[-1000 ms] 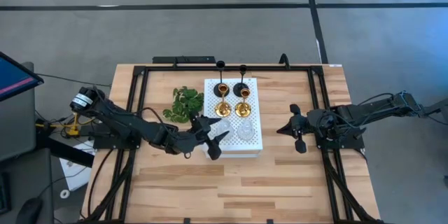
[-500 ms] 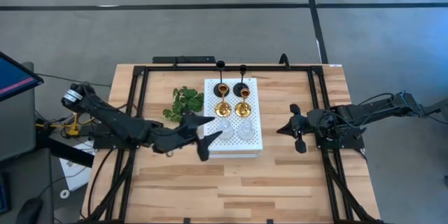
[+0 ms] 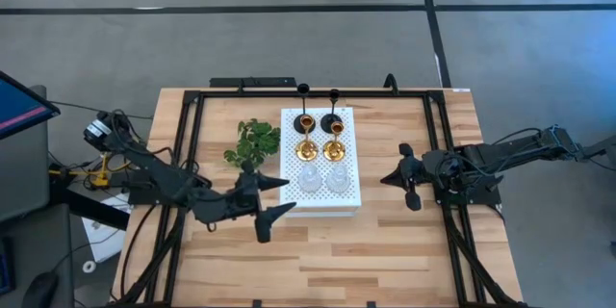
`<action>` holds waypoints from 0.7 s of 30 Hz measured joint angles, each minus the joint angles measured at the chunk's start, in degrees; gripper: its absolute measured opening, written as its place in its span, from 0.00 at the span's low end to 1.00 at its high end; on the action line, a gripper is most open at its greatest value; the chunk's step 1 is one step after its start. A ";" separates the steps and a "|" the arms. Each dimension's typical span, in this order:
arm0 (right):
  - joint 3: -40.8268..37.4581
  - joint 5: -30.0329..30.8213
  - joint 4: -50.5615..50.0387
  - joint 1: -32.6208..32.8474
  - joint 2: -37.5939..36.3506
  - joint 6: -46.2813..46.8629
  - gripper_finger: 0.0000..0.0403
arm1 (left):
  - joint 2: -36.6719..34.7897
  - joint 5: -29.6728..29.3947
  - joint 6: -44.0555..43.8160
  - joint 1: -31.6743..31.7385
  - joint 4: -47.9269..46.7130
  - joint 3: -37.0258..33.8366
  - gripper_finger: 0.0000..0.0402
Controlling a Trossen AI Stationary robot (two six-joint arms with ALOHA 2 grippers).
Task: Pick & Place candle stick holders
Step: Return to Home Position
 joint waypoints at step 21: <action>0.00 -0.08 4.41 -0.02 -0.03 -0.84 0.00 | 0.62 5.11 10.09 0.79 -5.68 0.00 0.70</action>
